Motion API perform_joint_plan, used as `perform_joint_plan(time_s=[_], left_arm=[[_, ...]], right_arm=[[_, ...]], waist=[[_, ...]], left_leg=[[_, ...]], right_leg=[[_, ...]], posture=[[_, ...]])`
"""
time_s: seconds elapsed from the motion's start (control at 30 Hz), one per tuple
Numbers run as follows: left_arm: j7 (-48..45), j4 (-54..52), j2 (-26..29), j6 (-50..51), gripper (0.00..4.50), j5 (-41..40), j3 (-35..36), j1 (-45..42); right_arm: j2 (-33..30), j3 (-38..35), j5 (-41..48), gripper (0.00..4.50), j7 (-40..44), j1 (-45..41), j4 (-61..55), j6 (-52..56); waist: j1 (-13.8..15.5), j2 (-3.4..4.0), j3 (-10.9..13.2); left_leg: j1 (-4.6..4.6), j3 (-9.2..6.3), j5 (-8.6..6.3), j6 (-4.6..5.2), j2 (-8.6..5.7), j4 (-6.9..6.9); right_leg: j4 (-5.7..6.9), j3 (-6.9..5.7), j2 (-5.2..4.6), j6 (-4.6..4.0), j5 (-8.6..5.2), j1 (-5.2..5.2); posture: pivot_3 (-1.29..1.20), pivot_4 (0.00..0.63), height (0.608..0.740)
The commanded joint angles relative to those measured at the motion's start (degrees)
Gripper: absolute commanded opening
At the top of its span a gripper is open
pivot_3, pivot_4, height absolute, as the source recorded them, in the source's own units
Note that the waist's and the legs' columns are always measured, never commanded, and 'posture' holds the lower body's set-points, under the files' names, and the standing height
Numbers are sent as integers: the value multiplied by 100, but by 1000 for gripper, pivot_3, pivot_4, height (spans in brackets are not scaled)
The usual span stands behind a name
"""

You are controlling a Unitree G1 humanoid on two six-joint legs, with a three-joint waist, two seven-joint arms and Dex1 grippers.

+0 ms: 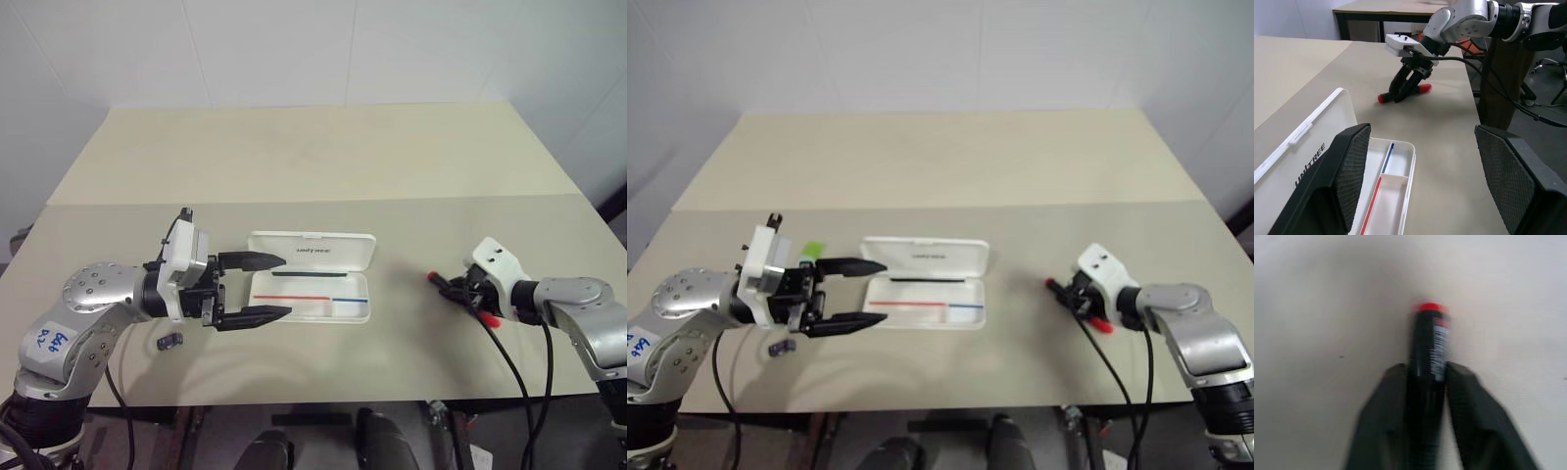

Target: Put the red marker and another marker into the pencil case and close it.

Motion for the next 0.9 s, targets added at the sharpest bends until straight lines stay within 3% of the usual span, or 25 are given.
perform_joint_plan(time_s=[0.03,0.37,0.57,0.9], left_arm=[[-6,-62,90,-118,3598,17,133,-108],[-178,124,228,-216,3598,134,232,-14],[-351,444,334,-425,3598,286,271,26],[-827,835,636,-888,3598,694,282,213]], right_arm=[[-53,155,-156,594,-26,-54,70,115],[28,169,17,594,332,-789,253,-329],[74,-62,575,594,519,-1253,-304,114],[75,95,1551,594,1003,-1153,-1466,683]], waist=[[1,0,0],[-88,8,8],[-61,15,12],[-45,15,12]], left_leg=[[3,0,0,0,0,0],[15,6,-1,0,4,-3],[-4,8,0,-5,17,-34],[-72,43,-9,8,22,-80]], right_leg=[[-1,0,0,0,0,3],[-7,2,2,1,3,15],[-7,3,11,-7,-1,-19],[-20,-29,-4,-8,0,-110]], posture=[[0,150,740],[0,150,740],[0,150,740],[0,150,740]])
